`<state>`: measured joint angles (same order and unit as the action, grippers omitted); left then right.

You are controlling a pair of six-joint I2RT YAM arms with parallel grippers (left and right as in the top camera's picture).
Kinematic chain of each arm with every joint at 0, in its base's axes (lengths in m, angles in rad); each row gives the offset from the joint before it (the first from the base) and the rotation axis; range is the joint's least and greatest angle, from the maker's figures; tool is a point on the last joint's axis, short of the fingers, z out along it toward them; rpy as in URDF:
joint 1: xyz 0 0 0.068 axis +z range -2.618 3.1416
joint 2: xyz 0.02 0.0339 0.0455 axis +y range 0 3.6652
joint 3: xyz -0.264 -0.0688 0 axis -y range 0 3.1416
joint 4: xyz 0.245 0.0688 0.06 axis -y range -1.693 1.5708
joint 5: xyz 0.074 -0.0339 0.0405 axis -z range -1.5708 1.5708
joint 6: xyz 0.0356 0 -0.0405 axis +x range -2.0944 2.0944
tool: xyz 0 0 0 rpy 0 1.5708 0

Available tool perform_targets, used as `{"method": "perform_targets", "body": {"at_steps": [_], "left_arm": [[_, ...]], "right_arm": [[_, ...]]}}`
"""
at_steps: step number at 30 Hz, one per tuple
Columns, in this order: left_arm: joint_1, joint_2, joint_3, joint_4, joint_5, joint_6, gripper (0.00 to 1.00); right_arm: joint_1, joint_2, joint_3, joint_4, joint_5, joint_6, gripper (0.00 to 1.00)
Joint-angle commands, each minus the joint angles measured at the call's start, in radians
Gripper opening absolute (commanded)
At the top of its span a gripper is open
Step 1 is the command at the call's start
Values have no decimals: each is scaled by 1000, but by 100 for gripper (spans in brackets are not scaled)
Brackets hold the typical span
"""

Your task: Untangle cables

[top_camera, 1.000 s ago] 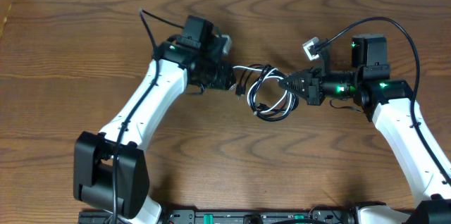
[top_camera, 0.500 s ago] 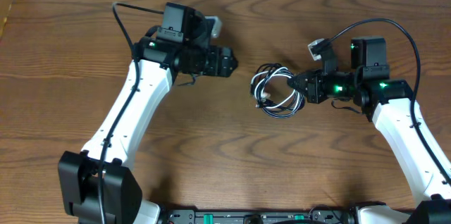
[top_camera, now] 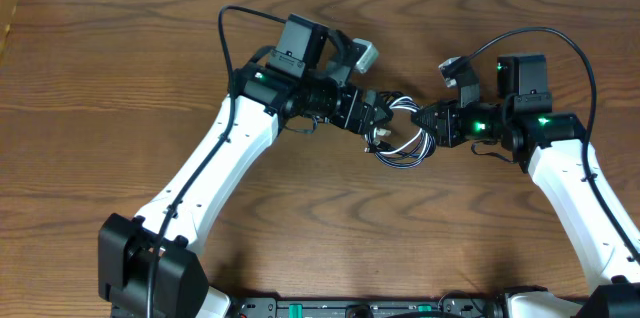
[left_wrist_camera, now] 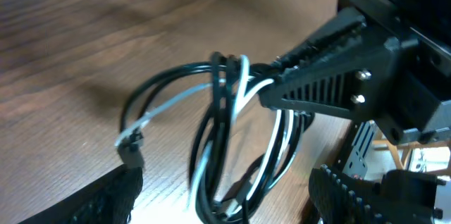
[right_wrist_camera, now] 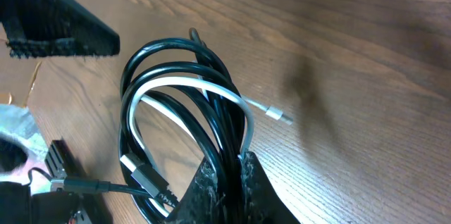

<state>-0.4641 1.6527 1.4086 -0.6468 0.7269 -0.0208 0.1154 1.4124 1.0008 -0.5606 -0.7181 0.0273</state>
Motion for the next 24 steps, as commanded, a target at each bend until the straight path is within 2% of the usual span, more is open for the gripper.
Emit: {"method": "perform_targets", "body": {"at_steps": [1,6,10,14,18,22,24], "left_arm": [[-16,1,-16,1,-29,36,80],[-24,32,-18,5,-65,35,76],[-43,74,-18,5,-64,35,68],[-71,98,-18,23,-61,34,53],[-76,98,-18,75,-61,-23,47],[-76,98,-18,111,-61,-56,31],[-76,98,-18,114,-62,-56,19]], "right_arm": [[4,-21,0,-2,-14,13,1],[4,-21,0,-2,-14,13,1],[4,-21,0,-4,-14,13,1],[4,-21,0,-4,-14,13,1],[4,-21,0,-3,-13,13,1],[4,-21,0,-4,-13,13,1],[4,-21,0,-5,-13,13,1]]}}
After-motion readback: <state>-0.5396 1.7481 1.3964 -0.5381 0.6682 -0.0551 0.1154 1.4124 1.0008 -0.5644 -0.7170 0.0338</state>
